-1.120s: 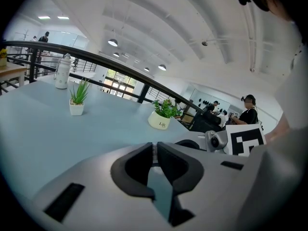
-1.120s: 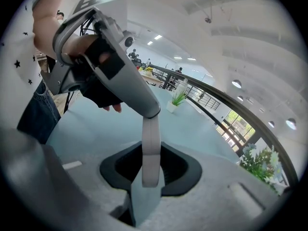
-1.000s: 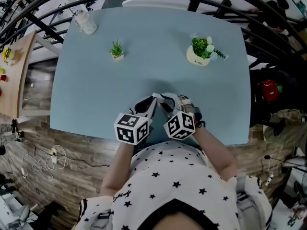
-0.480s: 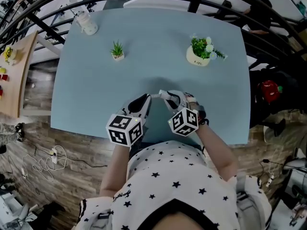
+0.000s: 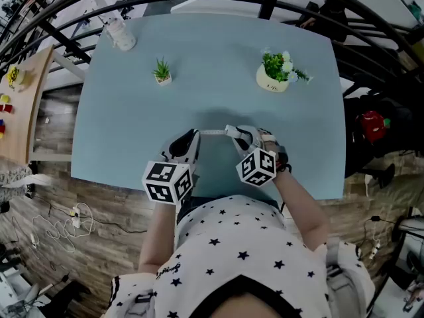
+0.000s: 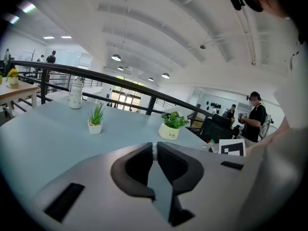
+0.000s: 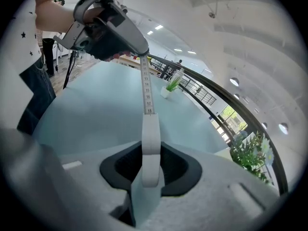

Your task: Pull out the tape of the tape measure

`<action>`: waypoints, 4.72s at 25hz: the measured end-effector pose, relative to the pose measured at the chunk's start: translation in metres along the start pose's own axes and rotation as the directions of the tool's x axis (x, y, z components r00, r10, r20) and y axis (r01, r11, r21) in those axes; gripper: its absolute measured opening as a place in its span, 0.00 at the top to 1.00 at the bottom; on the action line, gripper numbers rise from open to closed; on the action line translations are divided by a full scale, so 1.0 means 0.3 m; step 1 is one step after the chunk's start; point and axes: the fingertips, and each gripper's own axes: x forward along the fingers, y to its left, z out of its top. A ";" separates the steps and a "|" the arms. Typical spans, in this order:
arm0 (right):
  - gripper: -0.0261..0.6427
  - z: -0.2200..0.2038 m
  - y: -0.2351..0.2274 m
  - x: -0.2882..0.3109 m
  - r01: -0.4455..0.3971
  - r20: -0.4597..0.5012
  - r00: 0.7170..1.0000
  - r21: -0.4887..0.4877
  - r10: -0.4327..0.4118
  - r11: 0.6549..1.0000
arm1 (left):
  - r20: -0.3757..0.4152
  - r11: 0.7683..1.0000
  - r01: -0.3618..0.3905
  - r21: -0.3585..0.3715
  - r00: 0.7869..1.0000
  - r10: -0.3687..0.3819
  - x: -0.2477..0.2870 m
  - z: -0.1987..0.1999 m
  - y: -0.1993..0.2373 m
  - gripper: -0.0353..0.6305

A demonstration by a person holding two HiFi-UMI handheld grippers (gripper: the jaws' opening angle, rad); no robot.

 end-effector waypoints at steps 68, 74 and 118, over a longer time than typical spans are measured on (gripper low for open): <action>0.81 -0.580 0.143 -0.572 0.092 -0.133 0.987 -0.005 -0.092 0.996 | 0.264 0.844 -0.524 -0.109 0.804 0.533 -0.668 -0.157 -0.153 0.90; 0.81 -0.539 0.120 -0.564 0.090 -0.109 0.990 0.028 -0.086 0.996 | 0.264 0.862 -0.496 -0.108 0.821 0.506 -0.630 -0.138 -0.168 0.90; 0.81 -0.118 -0.045 -0.098 -0.088 0.038 0.996 0.460 0.080 0.884 | 0.046 0.959 -0.259 -0.112 0.963 0.265 -0.028 -0.093 -0.004 0.90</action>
